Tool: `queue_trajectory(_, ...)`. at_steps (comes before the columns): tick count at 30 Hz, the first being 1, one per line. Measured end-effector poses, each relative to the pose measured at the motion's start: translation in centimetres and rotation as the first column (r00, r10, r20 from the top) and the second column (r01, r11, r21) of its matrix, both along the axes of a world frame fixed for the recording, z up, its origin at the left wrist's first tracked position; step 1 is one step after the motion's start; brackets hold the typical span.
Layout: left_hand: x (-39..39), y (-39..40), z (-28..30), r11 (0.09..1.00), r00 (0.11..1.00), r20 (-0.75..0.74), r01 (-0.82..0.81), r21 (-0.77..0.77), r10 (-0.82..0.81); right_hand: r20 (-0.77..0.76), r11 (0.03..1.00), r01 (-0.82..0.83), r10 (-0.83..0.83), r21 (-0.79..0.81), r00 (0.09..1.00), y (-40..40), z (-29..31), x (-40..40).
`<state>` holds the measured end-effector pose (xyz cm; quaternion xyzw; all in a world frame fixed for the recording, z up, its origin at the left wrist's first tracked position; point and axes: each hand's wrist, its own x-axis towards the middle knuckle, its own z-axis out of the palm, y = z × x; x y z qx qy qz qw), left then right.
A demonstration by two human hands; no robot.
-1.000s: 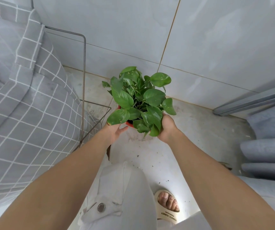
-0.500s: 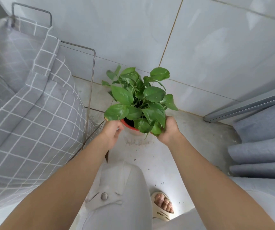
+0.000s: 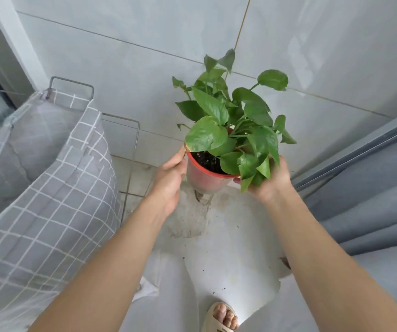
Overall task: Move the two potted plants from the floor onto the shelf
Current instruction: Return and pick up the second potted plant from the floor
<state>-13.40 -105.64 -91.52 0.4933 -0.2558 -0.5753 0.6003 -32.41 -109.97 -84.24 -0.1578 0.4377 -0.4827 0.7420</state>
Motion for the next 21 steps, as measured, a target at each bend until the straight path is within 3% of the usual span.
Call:
queue_trajectory(7,-1.4,1.6,3.0,0.997,0.988,-0.153,-0.034,-0.075,0.022,-0.079,0.995,-0.049,0.042,-0.083,0.996,3.0,3.0,-1.1)
queue_trajectory(10,-1.0,2.1,3.1,0.992,0.979,-0.202,-0.066,-0.104,0.043,-0.018,0.990,-0.051,0.049,-0.129,0.999,3.8,3.4,-0.9)
queue_trajectory(21,-0.3,2.8,5.4,0.984,0.967,-0.247,-0.100,-0.146,0.062,-0.025,0.994,-0.023,0.021,-0.110,0.999,3.4,2.1,-1.2)
